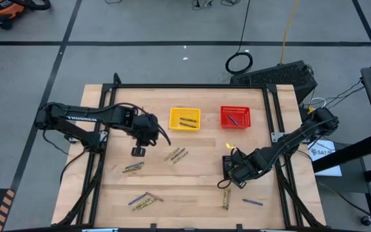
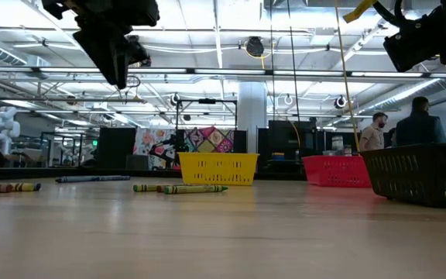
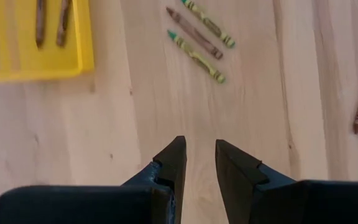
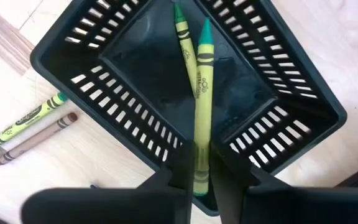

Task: Sort crayons
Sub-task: Put the green crayon into the black bin, then put the blue crayon into the red bin

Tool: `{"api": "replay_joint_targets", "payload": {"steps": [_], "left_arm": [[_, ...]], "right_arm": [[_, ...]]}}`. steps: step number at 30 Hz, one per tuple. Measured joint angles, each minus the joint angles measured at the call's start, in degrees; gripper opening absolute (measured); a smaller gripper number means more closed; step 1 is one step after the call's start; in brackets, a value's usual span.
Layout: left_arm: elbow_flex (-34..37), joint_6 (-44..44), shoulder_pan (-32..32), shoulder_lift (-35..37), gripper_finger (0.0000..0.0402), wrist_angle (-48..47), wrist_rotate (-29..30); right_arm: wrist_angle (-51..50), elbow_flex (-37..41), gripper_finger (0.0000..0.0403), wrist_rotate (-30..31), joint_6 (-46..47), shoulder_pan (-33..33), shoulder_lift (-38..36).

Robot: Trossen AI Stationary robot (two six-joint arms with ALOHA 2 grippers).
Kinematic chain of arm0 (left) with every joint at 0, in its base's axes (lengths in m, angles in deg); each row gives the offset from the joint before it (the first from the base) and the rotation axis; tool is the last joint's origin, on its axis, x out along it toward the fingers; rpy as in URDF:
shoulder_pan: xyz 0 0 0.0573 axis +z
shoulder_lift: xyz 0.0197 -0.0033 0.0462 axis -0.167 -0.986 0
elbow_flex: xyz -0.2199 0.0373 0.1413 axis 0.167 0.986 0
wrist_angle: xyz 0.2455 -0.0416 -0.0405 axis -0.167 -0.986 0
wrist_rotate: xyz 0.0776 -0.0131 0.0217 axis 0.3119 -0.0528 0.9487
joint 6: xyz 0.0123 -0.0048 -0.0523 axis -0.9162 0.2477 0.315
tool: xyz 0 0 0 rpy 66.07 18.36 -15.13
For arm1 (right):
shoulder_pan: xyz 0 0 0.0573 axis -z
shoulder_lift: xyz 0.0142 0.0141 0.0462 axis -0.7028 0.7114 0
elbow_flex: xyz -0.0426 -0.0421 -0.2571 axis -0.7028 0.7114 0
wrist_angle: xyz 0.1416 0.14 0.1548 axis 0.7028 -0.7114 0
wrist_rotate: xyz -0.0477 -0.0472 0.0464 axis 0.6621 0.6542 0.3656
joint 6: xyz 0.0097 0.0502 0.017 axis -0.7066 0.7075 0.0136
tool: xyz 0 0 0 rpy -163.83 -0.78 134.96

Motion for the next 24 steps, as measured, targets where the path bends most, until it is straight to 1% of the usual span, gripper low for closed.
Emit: {"api": "replay_joint_targets", "payload": {"steps": [2, 6, 10, 13, 17, 20, 24], "left_arm": [[0.0, 2.18, -0.3, 0.0, 0.0086, -2.23, 0.02], [0.0, 3.38, -1.59, 0.0, 0.0086, -5.33, 0.24], [0.01, 7.17, -3.66, 0.0, 0.0086, -5.44, 0.28], [0.0, 7.63, -5.6, 0.0, 0.0086, -6.41, -1.4], [0.0, 16.41, -8.19, 0.0, 0.0086, -7.54, -2.15], [0.61, 21.67, -10.88, 0.02, 0.0086, -7.86, 0.1], [3.66, 26.15, -14.74, 0.0, 0.0086, -7.61, 1.34]], "right_arm": [[-0.02, 0.0, 0.0052, 0.1, -0.2, 0.0, 0.0], [-0.03, 0.0, 0.0073, 0.12, -0.35, 0.0, 0.0], [-0.02, 0.0, 0.009, 0.12, 0.0, 0.0, 0.0], [-0.02, 0.0, 0.0098, 0.12, 1.05, 0.0, 0.0], [-0.02, 0.0, 0.0103, 0.12, 2.35, 0.0, 0.0], [-0.02, 0.0, 0.0103, 0.12, 2.97, 0.0, 0.0], [0.01, 0.0, 0.0103, 0.12, 3.04, 0.0, 0.0]]}}
